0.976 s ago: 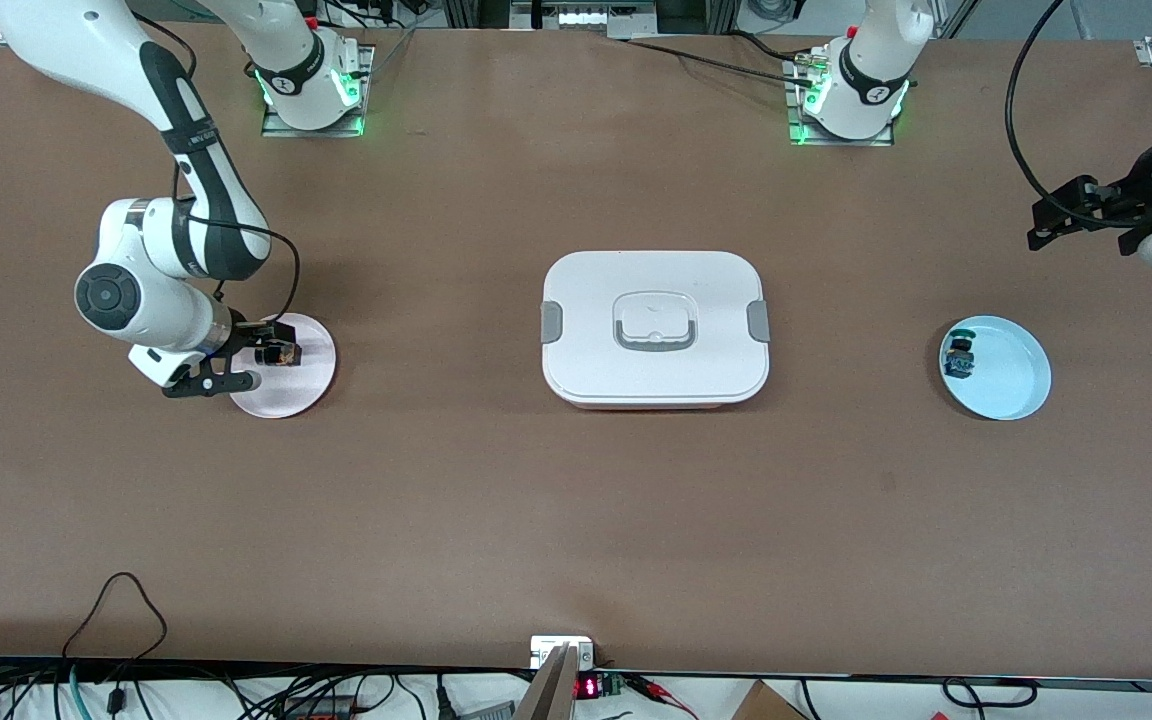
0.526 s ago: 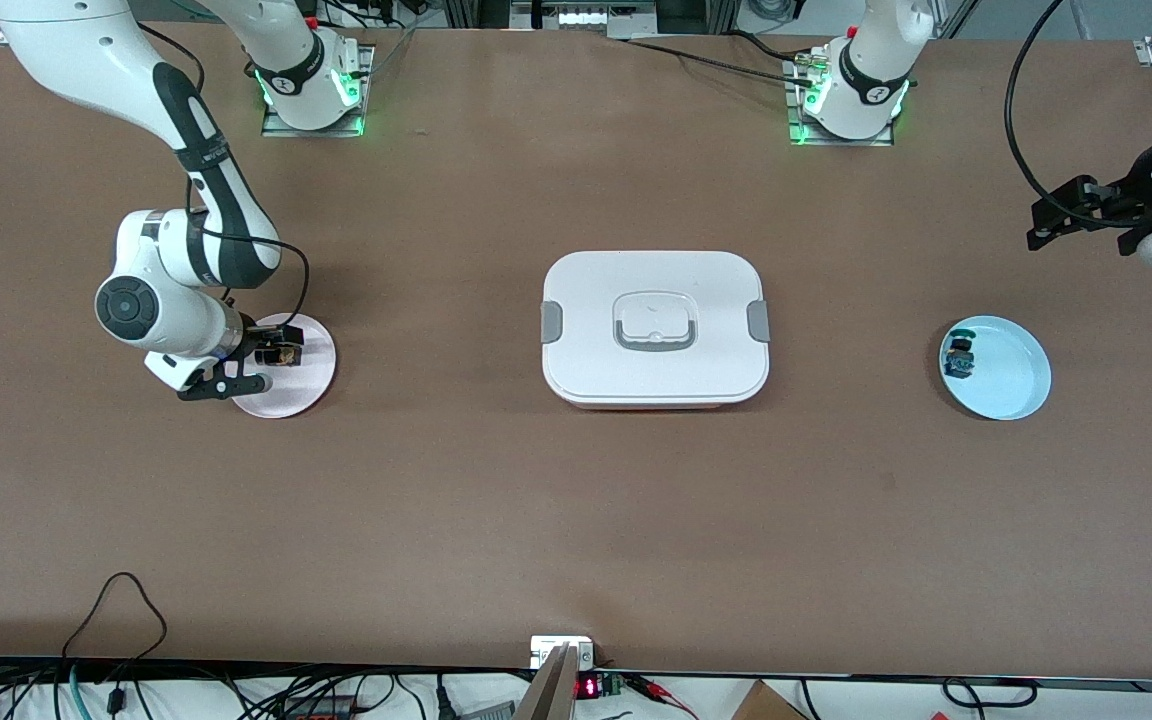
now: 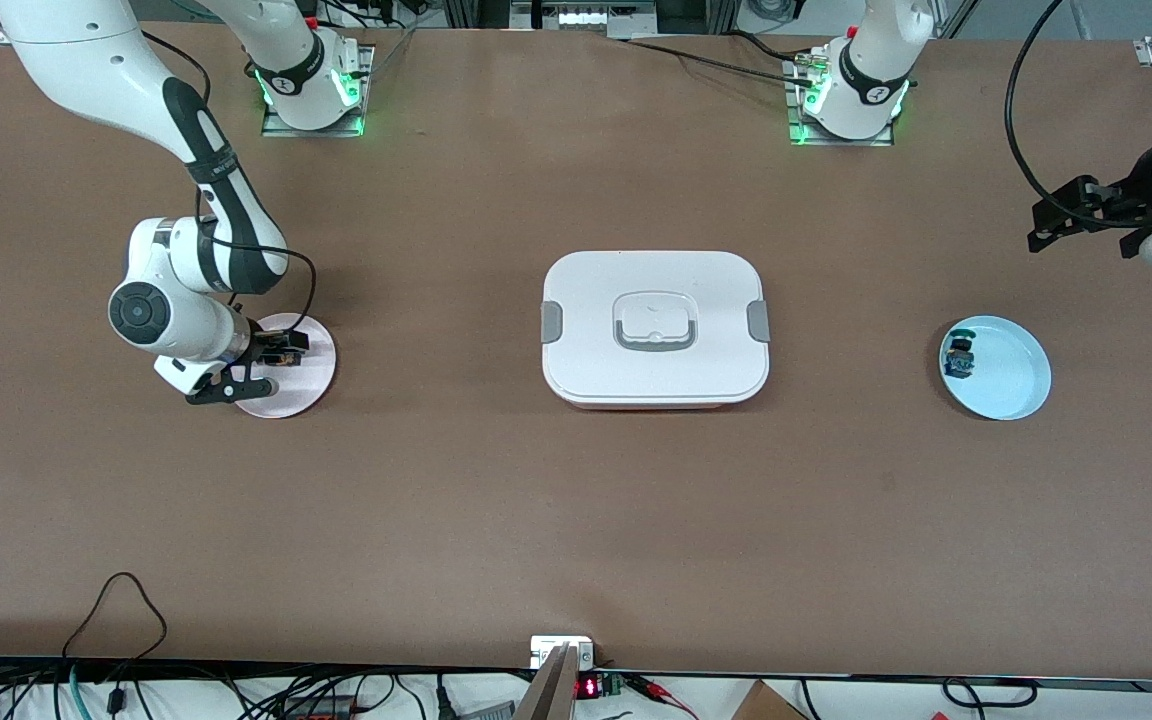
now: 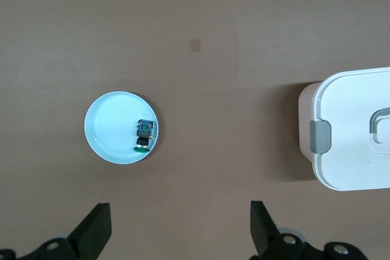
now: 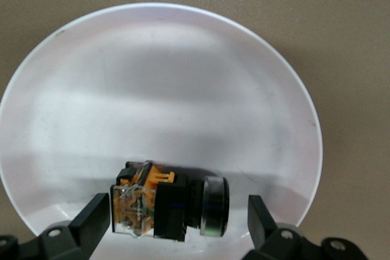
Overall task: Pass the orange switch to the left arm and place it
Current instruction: 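Lower the right gripper and close it on the orange switch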
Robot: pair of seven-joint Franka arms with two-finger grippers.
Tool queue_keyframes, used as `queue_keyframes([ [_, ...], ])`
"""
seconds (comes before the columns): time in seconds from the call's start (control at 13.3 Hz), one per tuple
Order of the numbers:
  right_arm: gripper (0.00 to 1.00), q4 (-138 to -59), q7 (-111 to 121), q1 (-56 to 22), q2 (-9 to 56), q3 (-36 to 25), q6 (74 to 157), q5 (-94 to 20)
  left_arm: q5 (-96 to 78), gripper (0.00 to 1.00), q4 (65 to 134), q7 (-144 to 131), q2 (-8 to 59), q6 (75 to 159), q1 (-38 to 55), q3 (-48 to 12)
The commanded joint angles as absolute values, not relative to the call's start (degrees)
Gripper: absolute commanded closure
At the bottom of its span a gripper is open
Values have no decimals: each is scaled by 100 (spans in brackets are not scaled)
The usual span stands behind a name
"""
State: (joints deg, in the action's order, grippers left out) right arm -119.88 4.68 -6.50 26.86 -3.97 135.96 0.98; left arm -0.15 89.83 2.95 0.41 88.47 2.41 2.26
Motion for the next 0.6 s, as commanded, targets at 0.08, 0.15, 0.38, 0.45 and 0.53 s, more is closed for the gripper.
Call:
queue_keyframes([
  [0.08, 0, -11979, 492, -677, 2760, -387, 13684, 141, 9, 0, 8736, 237, 167, 8728, 299, 246],
  [0.15, 0, -11979, 492, -677, 2768, -387, 13719, 141, 9, 0, 8736, 237, 167, 8728, 299, 246],
  [0.38, 11, -11979, 501, -668, 2804, -387, 13772, 132, 9, 0, 8736, 237, 167, 8728, 299, 246],
  [0.45, 40, -11979, 492, -668, 2795, -387, 13746, 132, 9, 0, 8736, 237, 167, 8728, 299, 246],
  [0.53, 55, -11979, 492, -668, 2795, -395, 13763, 132, 9, 0, 8728, 237, 167, 8728, 299, 246],
])
